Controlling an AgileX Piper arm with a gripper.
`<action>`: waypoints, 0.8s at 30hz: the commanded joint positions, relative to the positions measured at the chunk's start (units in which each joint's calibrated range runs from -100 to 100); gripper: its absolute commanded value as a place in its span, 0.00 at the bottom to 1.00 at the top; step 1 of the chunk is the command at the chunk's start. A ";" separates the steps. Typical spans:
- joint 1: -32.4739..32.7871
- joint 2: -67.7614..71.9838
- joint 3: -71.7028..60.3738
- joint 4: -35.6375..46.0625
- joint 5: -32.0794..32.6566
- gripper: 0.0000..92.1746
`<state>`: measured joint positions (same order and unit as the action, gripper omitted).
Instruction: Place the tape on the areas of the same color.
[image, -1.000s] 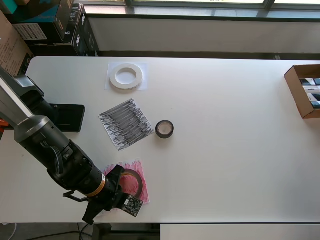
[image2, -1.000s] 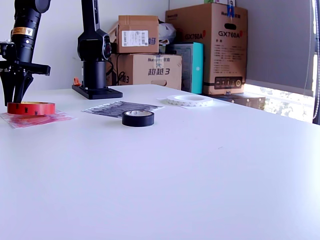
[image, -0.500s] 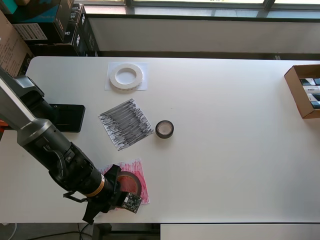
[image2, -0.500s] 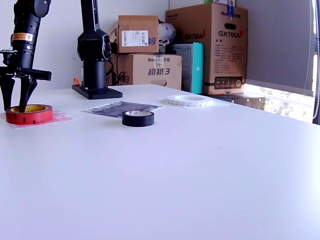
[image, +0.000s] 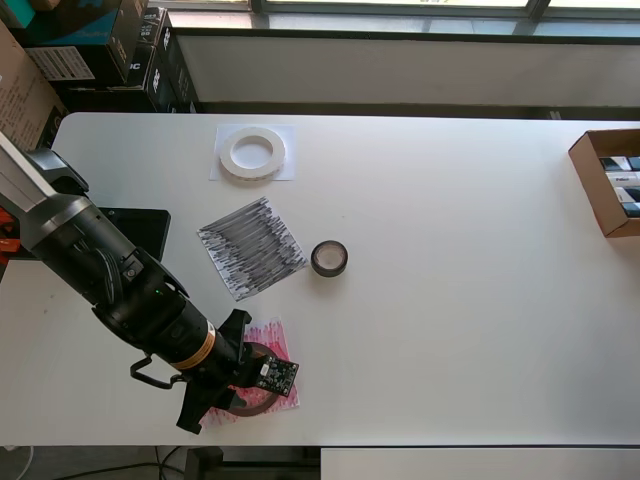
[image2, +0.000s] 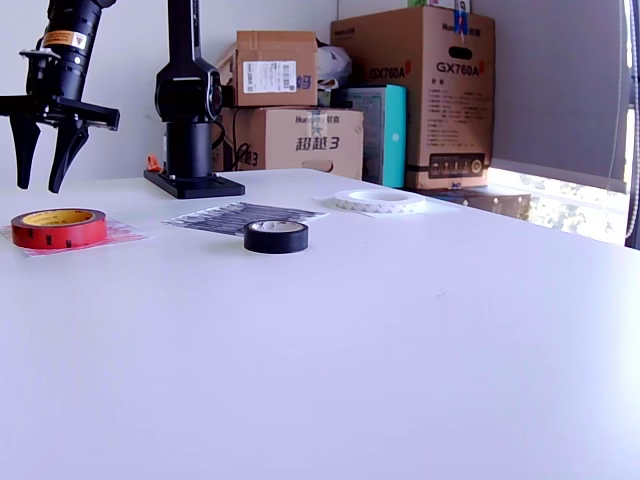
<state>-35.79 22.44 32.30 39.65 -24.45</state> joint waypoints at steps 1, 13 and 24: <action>1.39 -2.89 -2.17 -0.23 -0.02 0.47; 13.94 -3.45 -10.53 0.53 10.54 0.47; 27.67 7.40 -25.71 12.92 22.08 0.47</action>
<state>-14.23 25.13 12.66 46.37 -7.10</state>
